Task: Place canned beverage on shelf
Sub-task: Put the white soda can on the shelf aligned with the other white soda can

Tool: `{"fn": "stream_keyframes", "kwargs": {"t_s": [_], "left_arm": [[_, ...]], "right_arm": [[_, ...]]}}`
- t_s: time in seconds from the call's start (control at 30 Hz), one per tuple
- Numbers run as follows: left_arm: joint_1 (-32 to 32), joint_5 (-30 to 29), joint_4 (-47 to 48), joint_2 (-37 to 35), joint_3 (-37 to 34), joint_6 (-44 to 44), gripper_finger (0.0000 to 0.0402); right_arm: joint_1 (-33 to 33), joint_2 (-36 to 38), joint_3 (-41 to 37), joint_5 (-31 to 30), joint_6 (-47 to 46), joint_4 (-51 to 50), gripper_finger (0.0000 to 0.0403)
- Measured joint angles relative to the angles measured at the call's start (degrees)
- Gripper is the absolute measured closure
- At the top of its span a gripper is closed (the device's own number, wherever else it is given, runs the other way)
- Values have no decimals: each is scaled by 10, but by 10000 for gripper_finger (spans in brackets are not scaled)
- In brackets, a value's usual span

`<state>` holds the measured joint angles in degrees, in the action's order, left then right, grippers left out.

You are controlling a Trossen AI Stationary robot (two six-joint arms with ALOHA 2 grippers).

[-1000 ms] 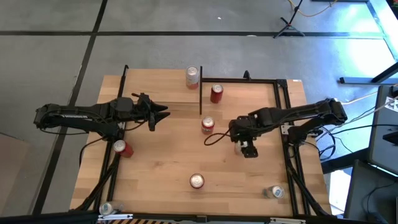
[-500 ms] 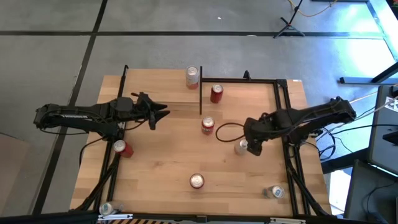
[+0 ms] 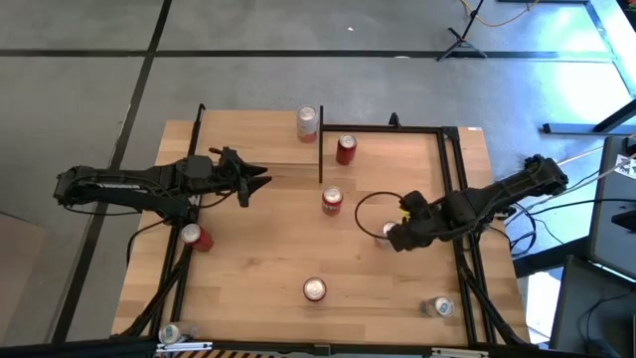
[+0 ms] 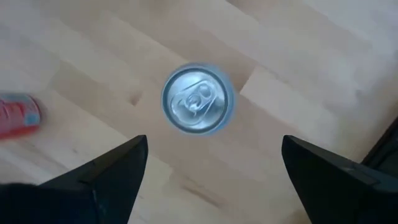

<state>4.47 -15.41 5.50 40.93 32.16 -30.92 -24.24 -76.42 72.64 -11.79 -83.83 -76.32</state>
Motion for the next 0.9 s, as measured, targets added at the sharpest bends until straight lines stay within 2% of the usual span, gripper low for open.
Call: {"fn": "stream_keyframes", "kwargs": {"t_s": [0.1, 0.23, 0.4, 0.67, 0.9], "left_arm": [[0, 1, 0, 0, 0, -1, 214], [-2, 1, 0, 0, 0, -1, 214], [-2, 1, 0, 0, 0, -1, 214], [-2, 1, 0, 0, 0, 0, 214], [-2, 1, 0, 0, 0, 0, 214]], "right_arm": [[-7, -7, 0, -8, -72, -1, 43], [-9, -36, -2, -12, -115, 0, 43], [-3, -75, -2, -54, -119, 35, 43], [12, -139, -2, -57, -132, 45, 43], [15, -177, -2, -31, -137, 43, 43]]}}
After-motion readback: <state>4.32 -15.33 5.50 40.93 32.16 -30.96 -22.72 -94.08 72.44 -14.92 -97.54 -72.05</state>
